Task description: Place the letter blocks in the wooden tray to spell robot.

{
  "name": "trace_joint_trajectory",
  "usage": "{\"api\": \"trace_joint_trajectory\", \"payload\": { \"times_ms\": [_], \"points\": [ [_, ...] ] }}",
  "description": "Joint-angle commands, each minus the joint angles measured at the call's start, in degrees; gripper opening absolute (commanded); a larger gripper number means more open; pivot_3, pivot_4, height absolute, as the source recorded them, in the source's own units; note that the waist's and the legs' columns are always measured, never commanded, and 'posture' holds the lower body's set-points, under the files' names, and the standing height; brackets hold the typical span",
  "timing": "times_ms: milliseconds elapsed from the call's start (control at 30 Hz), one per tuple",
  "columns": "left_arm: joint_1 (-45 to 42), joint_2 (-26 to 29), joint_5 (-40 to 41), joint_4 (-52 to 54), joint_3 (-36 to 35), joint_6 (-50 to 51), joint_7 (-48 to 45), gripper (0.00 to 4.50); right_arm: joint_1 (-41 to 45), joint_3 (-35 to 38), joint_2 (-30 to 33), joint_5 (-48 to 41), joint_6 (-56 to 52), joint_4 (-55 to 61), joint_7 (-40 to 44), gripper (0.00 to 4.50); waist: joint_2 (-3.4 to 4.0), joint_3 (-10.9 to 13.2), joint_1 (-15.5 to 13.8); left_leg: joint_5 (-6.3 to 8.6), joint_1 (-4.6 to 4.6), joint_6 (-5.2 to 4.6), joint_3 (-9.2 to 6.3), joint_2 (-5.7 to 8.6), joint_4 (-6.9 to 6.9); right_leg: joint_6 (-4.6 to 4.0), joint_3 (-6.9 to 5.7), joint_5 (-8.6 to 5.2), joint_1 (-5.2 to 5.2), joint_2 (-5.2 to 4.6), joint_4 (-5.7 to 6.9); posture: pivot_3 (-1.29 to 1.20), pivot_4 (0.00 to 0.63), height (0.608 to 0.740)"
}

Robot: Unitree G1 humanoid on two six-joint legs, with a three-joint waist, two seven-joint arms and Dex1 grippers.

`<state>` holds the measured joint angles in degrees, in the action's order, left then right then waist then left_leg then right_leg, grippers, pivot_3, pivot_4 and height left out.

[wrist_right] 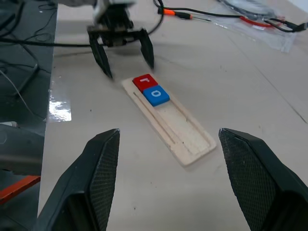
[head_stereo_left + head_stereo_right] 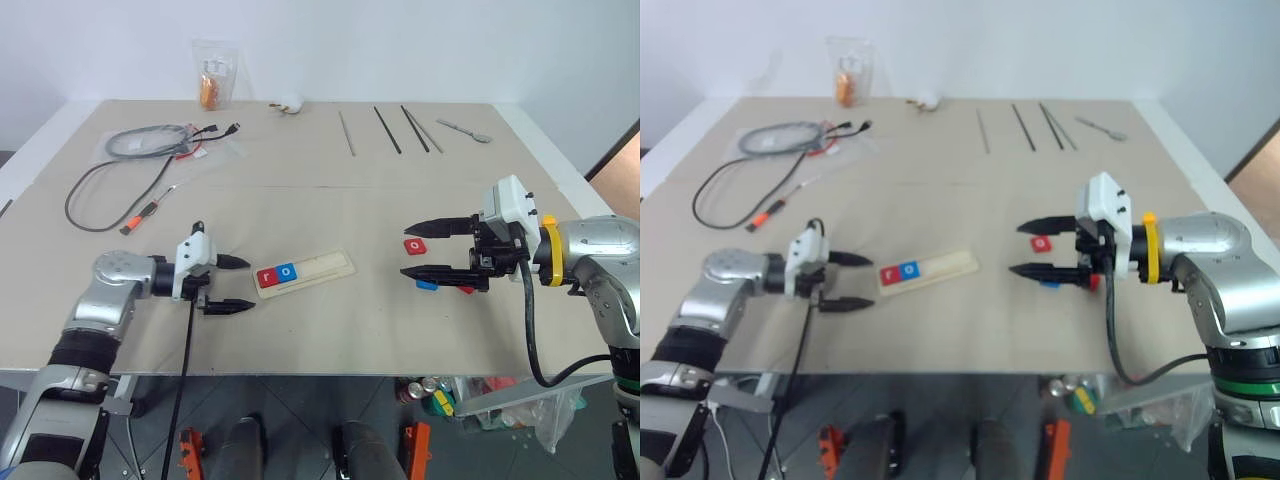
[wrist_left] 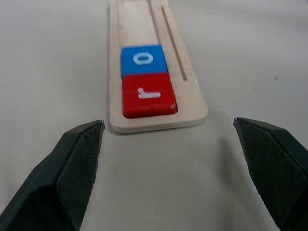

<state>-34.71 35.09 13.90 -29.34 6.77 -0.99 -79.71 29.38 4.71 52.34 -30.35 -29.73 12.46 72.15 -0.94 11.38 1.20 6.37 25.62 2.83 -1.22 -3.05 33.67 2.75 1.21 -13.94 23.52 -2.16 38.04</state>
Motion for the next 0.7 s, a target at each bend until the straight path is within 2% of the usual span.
{"api": "trace_joint_trajectory", "payload": {
  "times_ms": [33,233,367,567,700],
  "points": [
    [-2.1,-1.0,-0.4,-0.9,0.2,-0.5,-0.8,4.5,-1.2,1.2,1.0,-1.4,-0.2,3.2,0.1,3.37,0.0,0.0,0.0,0.01,0.0,-0.02,0.0,-0.01,0.0,0.01,0.0,-0.01,0.0,0.02,0.0,0.0,0.15,0.74],
    [-4.7,-4.2,-2.6,-4.9,0.8,-2.7,0.7,4.5,-3.1,2.0,1.1,-2.0,-0.6,4.6,-0.8,3.37,0.0,0.0,0.0,0.04,0.0,-0.06,-0.04,-0.02,0.05,0.07,0.01,0.01,-0.04,0.06,0.01,0.0,0.15,0.74],
    [-6.3,-4.5,-5.5,-7.0,1.6,-2.3,3.4,4.5,-4.5,2.7,1.5,-2.4,-0.6,5.4,-1.2,3.37,0.0,0.0,0.0,0.04,0.0,-0.06,-0.03,-0.02,0.17,0.03,0.02,0.04,-0.08,0.06,0.01,0.0,0.15,0.74],
    [-2.6,-3.7,-6.9,1.5,3.2,5.0,5.3,4.5,-5.2,3.6,1.8,-3.1,-0.5,5.5,-1.9,3.37,0.01,0.0,0.0,0.04,-0.03,-0.06,-0.02,-0.02,0.26,0.03,0.03,0.08,-0.15,0.03,0.02,0.0,0.15,0.74],
    [0.6,-2.3,-6.4,5.6,4.2,7.9,3.3,4.5,-4.8,3.2,1.6,-2.9,0.0,4.7,-1.8,3.37,0.01,0.0,0.0,0.04,-0.04,-0.06,-0.01,-0.02,0.27,0.04,0.05,0.08,-0.16,0.03,0.01,0.0,0.15,0.74]
  ]
}}
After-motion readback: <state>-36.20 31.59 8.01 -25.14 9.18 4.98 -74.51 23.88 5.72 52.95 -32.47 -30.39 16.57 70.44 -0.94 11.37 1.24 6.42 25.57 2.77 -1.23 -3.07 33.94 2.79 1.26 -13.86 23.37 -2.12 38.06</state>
